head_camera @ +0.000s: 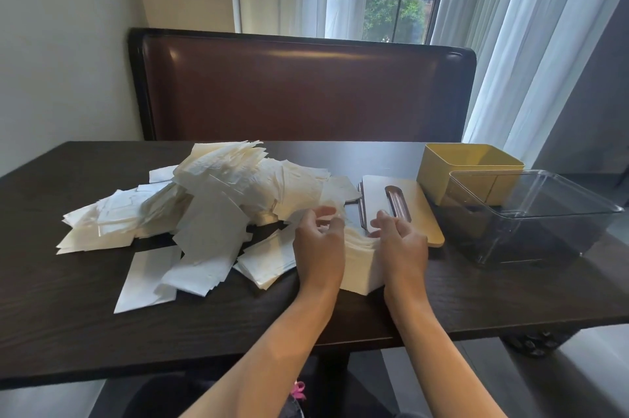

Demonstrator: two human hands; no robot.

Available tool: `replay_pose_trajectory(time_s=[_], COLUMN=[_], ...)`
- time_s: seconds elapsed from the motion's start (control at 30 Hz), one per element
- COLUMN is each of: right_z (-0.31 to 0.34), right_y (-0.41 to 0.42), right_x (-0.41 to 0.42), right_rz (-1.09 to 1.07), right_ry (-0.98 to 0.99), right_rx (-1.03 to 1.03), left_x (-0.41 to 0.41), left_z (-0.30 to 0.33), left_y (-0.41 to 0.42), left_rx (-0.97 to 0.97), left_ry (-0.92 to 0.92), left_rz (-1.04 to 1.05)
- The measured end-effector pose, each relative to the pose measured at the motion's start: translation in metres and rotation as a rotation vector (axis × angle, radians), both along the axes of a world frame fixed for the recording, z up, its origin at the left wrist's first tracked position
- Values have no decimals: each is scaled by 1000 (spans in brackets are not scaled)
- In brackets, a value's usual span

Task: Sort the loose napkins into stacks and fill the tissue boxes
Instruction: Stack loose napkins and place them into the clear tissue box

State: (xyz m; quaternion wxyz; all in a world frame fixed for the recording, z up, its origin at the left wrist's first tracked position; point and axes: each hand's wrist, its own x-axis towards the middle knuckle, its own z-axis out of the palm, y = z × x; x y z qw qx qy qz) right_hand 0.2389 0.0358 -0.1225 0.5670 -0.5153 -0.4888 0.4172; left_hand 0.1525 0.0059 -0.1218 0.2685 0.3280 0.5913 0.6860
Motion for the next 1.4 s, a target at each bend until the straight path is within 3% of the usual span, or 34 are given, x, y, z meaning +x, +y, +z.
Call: replay_pose_trajectory(time_s=[0.27, 0.43, 0.5, 0.57, 0.7, 0.8, 0.97, 1.03, 1.2, 1.4], right_z=[8, 8, 9, 10, 5, 2, 4, 2, -1, -1], right_y=[4, 14, 15, 13, 4, -2, -7, -9, -11, -9], right_x=[4, 14, 17, 18, 17, 12, 5, 3, -1, 4], right_rz=[-61, -90, -40, 43, 207, 200, 130, 115, 77, 64], right_ry=[111, 146, 148, 125, 6, -9, 142, 167, 147, 162], right_rx=[15, 14, -34, -86, -110, -133, -109, -109, -85, -119], left_x=[4, -1, -5, -10, -14, -8, 4, 4, 7, 3], left_z=[5, -1, -5, -6, -2, 1, 7, 7, 5, 3], left_y=[-11, -24, -27, -26, -23, -23, -20, -14, -4, -3], left_rx=[54, 22, 0, 21, 54, 61, 47, 49, 49, 8], left_ry=[-30, 260, 403, 432, 414, 381, -44, -119, -88, -104], left_rz=[-171, -358, -326, -225, -104, -118, -148, -97, 24, -21])
